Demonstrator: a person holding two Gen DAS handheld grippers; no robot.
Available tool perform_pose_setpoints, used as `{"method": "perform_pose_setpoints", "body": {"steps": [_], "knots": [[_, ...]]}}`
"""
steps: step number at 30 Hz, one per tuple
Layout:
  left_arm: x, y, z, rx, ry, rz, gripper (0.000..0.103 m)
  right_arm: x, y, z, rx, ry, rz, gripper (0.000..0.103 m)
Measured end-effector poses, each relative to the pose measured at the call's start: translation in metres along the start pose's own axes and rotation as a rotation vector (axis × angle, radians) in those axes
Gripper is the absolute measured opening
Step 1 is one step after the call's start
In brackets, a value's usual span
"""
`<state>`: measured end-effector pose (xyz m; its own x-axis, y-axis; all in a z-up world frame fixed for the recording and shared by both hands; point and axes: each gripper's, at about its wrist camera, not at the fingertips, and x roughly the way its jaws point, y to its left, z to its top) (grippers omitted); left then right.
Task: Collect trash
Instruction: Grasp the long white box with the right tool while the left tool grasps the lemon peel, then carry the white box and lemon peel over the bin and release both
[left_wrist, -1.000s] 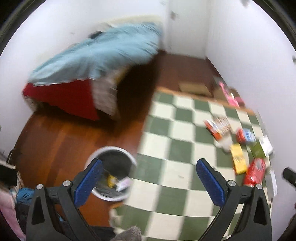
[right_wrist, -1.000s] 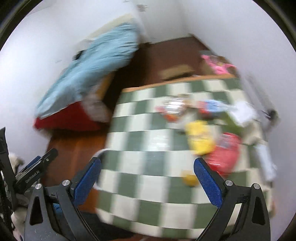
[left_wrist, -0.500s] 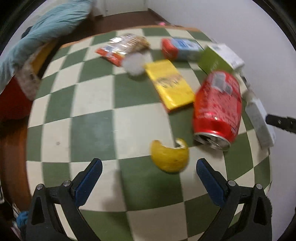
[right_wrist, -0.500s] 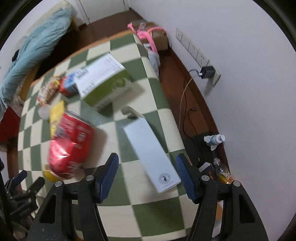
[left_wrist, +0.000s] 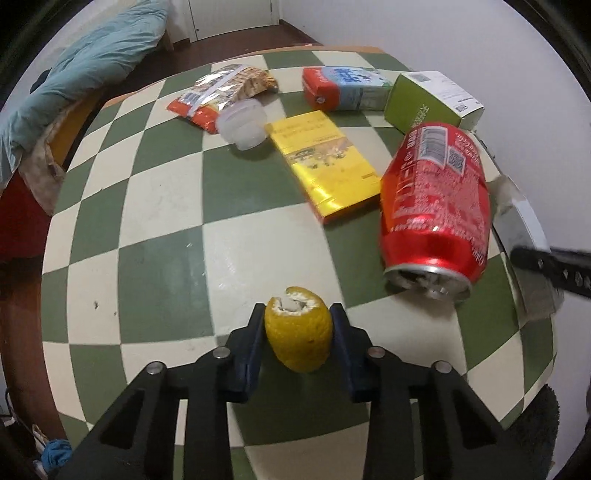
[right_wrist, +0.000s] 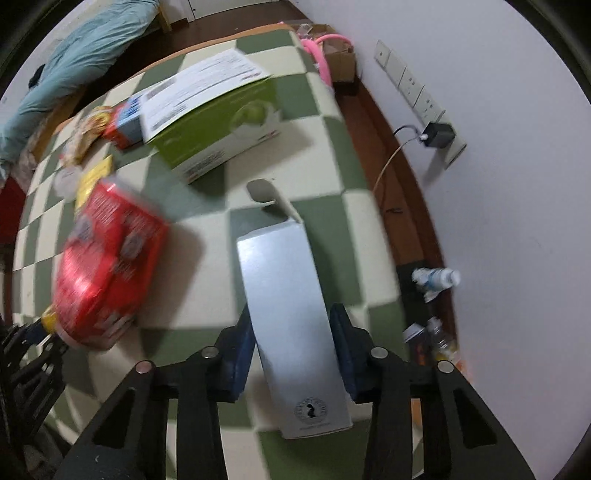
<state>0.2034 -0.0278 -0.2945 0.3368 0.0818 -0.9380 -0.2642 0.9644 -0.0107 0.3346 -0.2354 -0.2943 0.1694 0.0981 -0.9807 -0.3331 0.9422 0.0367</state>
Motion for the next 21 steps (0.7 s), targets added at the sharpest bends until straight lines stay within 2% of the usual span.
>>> {"method": "perform_pose_setpoints", "body": {"steps": [6,9,13,15,16,21], "knots": [[-0.006,0.008,-0.02,0.007,-0.006,0.012,0.029,-0.005,0.021,-0.04,0.026,0.054,0.086,0.041],[-0.007,0.005,-0.02,0.021,-0.007,0.037,0.033,-0.003,0.033,-0.048,0.006,0.052,0.059,0.043],[-0.006,0.007,-0.018,0.012,-0.009,0.021,0.029,-0.003,0.044,-0.052,-0.019,0.039,0.017,0.048],[-0.007,0.008,-0.019,0.014,-0.013,0.029,0.027,-0.005,0.048,-0.054,-0.033,0.029,0.0,0.045],[-0.009,0.009,-0.018,0.011,-0.018,0.026,0.027,-0.006,0.049,-0.056,-0.041,0.022,-0.011,0.037],[-0.038,0.018,-0.02,0.006,-0.084,0.032,0.026,-0.021,0.049,-0.066,-0.033,-0.017,0.003,0.036]]}}
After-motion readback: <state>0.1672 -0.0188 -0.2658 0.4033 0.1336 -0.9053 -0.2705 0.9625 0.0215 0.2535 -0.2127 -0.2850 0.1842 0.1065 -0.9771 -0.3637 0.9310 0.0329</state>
